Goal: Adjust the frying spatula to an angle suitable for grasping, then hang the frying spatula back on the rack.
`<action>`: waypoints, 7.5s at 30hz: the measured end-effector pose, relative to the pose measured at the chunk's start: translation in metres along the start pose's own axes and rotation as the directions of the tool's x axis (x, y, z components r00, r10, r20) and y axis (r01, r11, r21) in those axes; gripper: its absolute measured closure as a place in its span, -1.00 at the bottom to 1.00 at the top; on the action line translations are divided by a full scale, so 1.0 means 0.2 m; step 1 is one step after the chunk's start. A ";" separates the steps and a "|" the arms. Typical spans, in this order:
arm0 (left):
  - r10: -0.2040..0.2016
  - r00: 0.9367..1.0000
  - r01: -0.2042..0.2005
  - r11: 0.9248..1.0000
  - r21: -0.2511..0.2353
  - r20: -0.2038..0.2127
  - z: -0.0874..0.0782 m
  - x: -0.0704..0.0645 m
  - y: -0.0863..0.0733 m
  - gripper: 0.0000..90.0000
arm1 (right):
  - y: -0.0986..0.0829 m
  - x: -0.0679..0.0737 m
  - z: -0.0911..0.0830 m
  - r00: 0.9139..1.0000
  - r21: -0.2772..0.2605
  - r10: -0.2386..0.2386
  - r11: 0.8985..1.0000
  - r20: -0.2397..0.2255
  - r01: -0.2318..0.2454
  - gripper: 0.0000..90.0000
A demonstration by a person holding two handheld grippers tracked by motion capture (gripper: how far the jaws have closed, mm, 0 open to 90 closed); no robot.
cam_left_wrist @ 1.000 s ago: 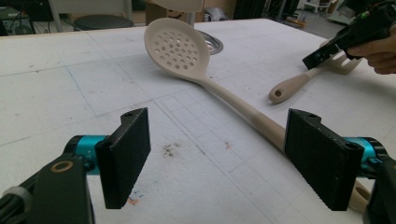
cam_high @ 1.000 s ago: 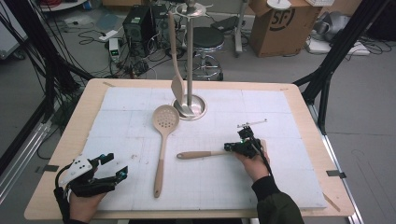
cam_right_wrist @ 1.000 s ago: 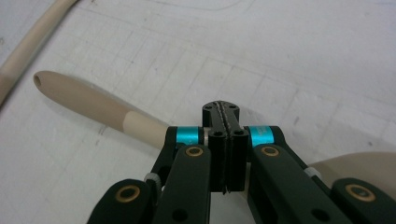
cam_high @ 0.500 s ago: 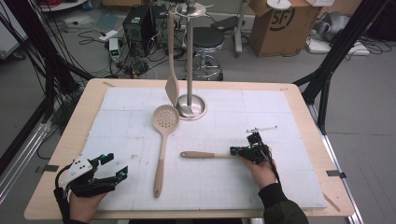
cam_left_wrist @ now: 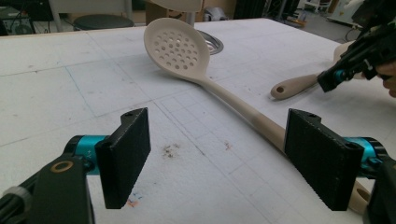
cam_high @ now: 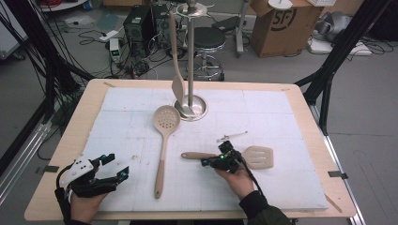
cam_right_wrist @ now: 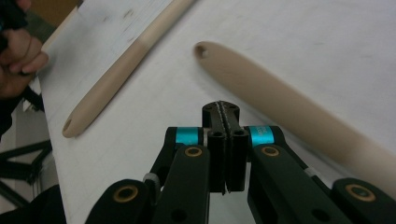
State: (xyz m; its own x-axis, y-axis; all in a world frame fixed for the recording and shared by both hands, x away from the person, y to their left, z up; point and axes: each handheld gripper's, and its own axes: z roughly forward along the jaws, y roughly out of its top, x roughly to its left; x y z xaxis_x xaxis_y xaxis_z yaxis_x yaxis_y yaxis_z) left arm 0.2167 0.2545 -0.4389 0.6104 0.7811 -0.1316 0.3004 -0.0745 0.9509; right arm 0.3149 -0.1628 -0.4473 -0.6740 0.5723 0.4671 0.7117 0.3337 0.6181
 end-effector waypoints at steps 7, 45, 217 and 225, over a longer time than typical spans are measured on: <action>-0.004 1.000 0.004 1.000 -0.006 -0.003 -0.01 0.01 0.00 -0.47 | 0.03 0.10 0.17 0.999 0.058 -0.037 0.998 -0.015 0.038 1.00; -0.009 1.000 0.009 1.000 -0.012 -0.010 -0.04 0.01 -0.01 -0.47 | 0.26 0.00 0.29 0.971 -0.048 -0.009 0.999 0.238 0.021 1.00; 0.014 0.999 -0.015 1.000 0.012 0.031 0.05 -0.01 0.01 -0.46 | 0.29 -0.19 -0.40 0.994 -0.338 -0.029 0.939 0.102 0.062 0.74; 0.014 0.999 -0.015 1.000 0.010 0.033 0.05 -0.01 0.01 -0.46 | 0.30 -0.17 -0.43 0.995 -0.471 -0.029 0.879 0.095 0.071 0.74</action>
State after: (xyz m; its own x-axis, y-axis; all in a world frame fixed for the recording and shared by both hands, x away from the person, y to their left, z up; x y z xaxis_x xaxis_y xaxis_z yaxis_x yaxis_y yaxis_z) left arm 0.2242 0.2461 -0.4399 0.6384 0.7592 -0.1270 0.2988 -0.0924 0.9498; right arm 0.3641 -0.2262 -0.3715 -0.6724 0.6311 0.3868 0.4852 -0.0189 0.8742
